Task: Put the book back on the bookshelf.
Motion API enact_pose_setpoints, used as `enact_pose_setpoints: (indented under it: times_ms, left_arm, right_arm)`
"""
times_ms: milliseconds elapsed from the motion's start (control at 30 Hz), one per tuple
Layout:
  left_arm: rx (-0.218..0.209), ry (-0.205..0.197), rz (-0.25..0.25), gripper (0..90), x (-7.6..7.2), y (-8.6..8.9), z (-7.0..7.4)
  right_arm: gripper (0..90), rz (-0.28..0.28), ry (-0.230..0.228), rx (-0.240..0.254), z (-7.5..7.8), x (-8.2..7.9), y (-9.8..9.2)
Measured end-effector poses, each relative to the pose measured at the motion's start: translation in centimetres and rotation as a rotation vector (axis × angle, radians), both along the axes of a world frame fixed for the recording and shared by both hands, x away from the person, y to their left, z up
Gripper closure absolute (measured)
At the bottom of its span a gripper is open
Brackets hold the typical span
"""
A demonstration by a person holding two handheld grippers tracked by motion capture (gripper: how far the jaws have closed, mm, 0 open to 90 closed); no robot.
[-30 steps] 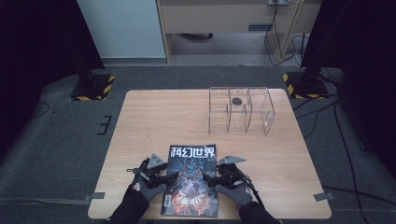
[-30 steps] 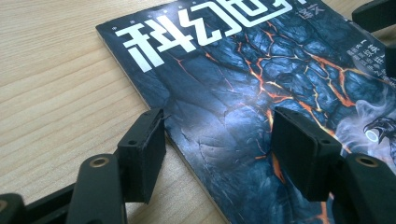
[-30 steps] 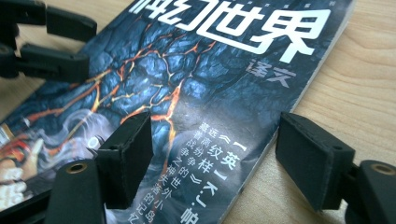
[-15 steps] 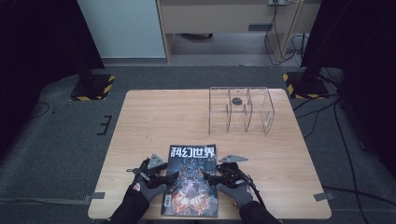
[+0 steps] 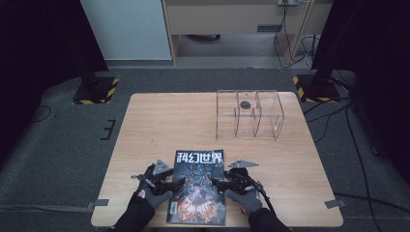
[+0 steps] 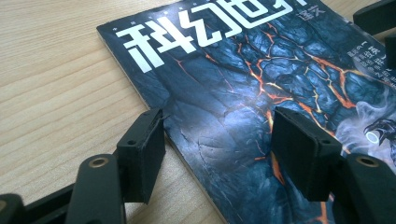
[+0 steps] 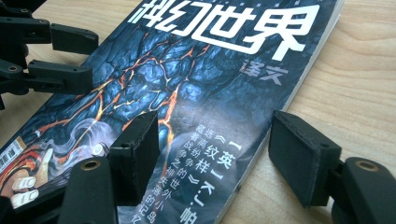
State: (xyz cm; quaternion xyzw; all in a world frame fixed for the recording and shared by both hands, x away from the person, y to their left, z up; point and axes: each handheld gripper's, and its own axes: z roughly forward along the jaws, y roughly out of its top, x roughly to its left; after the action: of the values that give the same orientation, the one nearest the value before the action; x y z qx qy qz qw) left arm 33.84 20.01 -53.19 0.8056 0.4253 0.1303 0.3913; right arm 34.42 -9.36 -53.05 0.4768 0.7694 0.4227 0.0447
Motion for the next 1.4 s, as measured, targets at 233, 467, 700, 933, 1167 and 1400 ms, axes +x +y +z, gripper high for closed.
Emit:
enact_pose_setpoints:
  times_ms: [233,467,700,933,1167,1400]
  left_arm:
    - [-0.001,-0.003,0.002,34.3,0.0,0.0,0.0]
    - [-0.003,-0.005,0.001,34.0,0.0,0.0,-0.1]
    - [-0.003,-0.007,0.002,33.9,0.0,0.0,-0.1]
    - [-0.004,-0.008,0.004,33.6,0.0,-0.1,-0.1]
    - [-0.005,-0.009,0.004,33.5,0.0,-0.1,-0.1]
    - [-0.006,-0.011,0.003,33.5,0.0,0.0,-0.1]
  right_arm:
    - [35.0,-0.015,0.013,0.048,0.1,0.1,-0.4]
    - [35.4,-0.01,0.001,0.06,0.4,0.0,-0.4]
    - [34.6,-0.011,0.013,0.037,-0.1,0.0,-0.3]
    - [35.0,-0.026,0.045,0.107,0.2,0.1,-0.8]
    - [35.3,-0.013,0.03,0.147,0.7,0.0,-0.9]
    - [35.0,-0.008,0.024,0.138,0.4,0.0,-1.0]
